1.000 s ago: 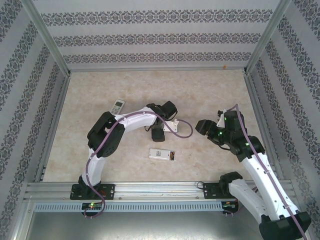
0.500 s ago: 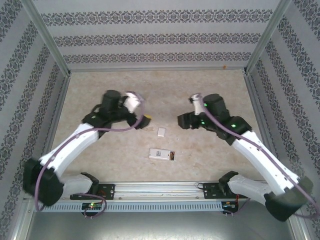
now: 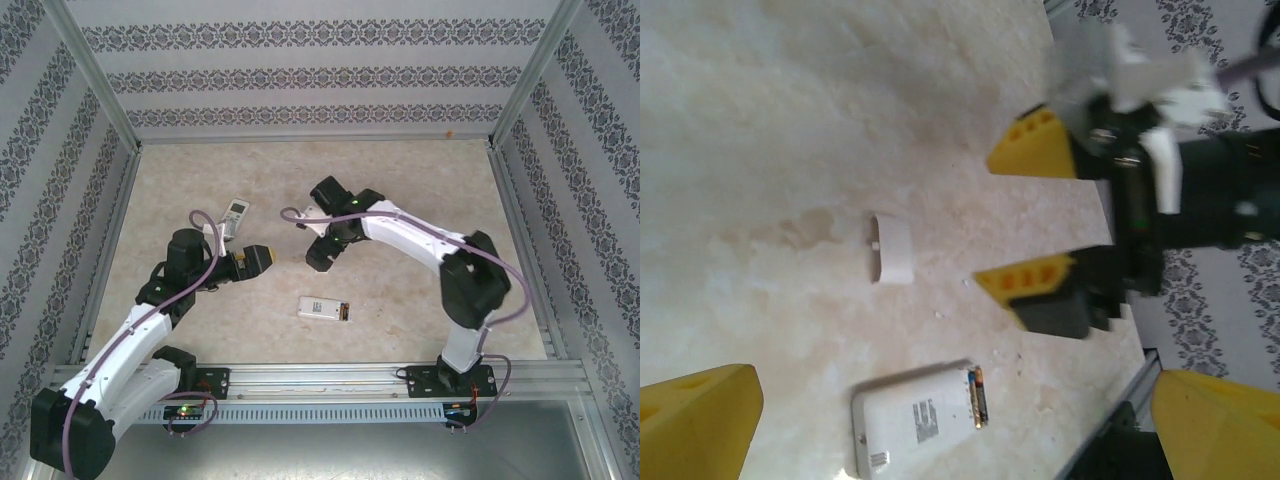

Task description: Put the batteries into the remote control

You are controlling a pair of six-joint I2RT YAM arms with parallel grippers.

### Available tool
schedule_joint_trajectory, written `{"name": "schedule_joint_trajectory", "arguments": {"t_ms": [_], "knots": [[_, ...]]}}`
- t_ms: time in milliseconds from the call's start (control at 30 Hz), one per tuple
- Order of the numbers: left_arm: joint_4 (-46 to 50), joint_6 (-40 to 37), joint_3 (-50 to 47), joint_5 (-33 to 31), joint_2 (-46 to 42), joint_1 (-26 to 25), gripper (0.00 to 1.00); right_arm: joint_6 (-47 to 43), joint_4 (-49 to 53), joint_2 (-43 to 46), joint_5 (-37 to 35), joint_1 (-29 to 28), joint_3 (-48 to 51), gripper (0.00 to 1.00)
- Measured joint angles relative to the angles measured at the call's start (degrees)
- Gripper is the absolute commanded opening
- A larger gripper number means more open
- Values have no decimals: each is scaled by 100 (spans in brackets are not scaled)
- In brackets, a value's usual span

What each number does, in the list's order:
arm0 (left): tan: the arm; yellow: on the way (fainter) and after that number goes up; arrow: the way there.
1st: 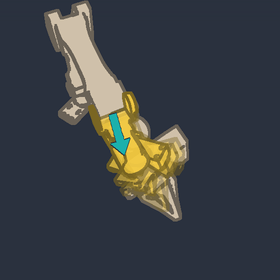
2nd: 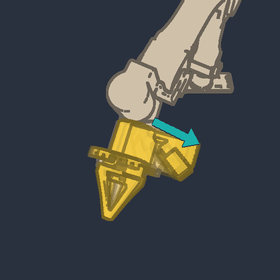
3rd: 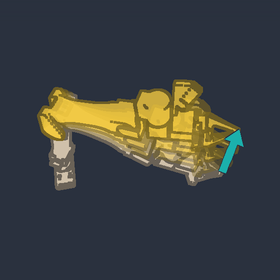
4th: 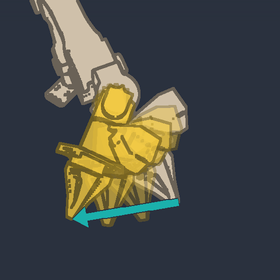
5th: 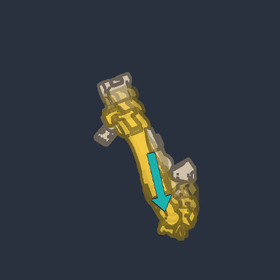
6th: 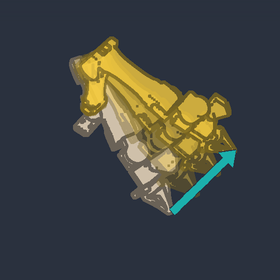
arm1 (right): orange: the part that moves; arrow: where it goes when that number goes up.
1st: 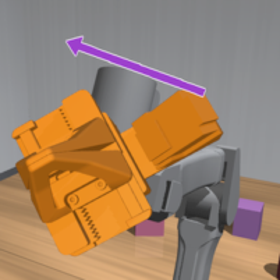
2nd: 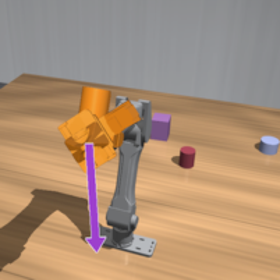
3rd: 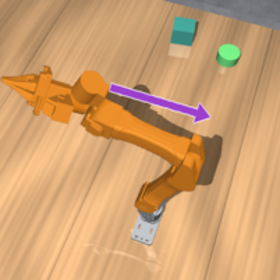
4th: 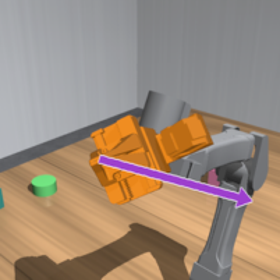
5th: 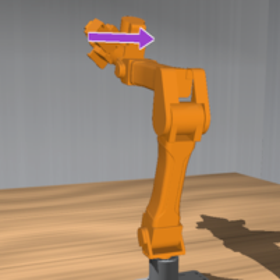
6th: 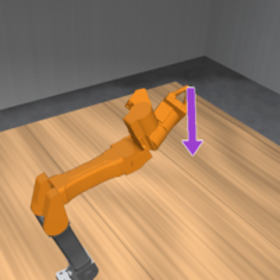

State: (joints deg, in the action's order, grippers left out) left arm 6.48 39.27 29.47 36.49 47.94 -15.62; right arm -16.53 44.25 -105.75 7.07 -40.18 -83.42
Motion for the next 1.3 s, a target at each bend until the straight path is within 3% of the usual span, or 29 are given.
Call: {"name": "schedule_joint_trajectory", "arguments": {"t_ms": [233, 567, 933, 1133, 1300], "knots": [[35, 192, -63, 68, -229, 0, 100, -179, 387, -1215, -140, -74, -684, 94], [66, 177, -63, 105, -111, 0, 100, -629, 680, -1751, -496, -313, -874, 84], [50, 155, -63, 208, -114, 0, 100, -879, 960, -1762, -577, -315, -951, 52], [48, 131, -63, 199, -142, 0, 100, -988, 949, -1130, -520, -304, -496, 51], [33, 125, -63, 186, -160, 0, 100, -1121, 890, 496, -496, -310, 522, 52]]}}
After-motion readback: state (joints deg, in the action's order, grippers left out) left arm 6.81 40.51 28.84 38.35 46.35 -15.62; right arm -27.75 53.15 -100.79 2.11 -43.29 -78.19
